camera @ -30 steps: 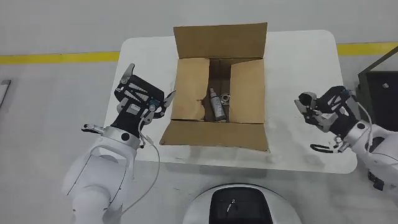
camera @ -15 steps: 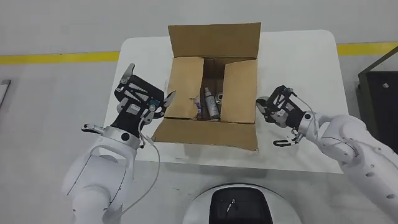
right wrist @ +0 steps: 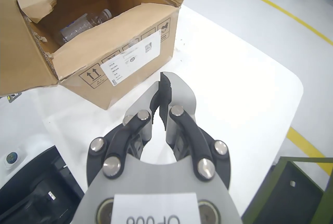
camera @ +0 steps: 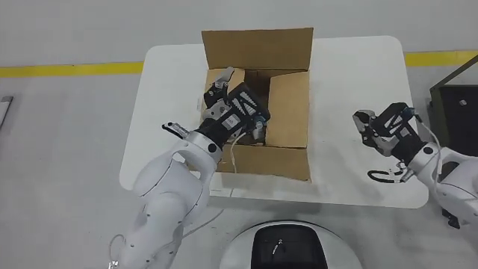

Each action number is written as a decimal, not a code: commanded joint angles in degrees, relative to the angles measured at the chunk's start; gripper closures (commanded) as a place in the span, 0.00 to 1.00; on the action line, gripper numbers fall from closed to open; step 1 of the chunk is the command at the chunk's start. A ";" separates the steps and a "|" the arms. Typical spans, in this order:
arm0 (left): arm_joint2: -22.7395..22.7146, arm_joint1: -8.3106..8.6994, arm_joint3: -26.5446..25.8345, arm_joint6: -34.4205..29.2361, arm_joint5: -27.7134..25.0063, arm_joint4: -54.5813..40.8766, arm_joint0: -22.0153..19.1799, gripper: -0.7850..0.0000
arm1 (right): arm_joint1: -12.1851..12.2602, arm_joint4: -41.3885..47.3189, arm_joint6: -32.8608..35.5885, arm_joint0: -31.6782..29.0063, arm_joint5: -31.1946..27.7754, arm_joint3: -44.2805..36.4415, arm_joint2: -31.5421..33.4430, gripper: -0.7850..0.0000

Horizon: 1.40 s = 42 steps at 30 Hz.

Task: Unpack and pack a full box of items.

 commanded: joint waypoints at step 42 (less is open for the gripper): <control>17.64 -6.70 32.82 -22.59 6.21 7.72 -16.22 1.00 | -1.11 -3.90 -0.11 -6.91 -2.17 -5.95 3.28 1.00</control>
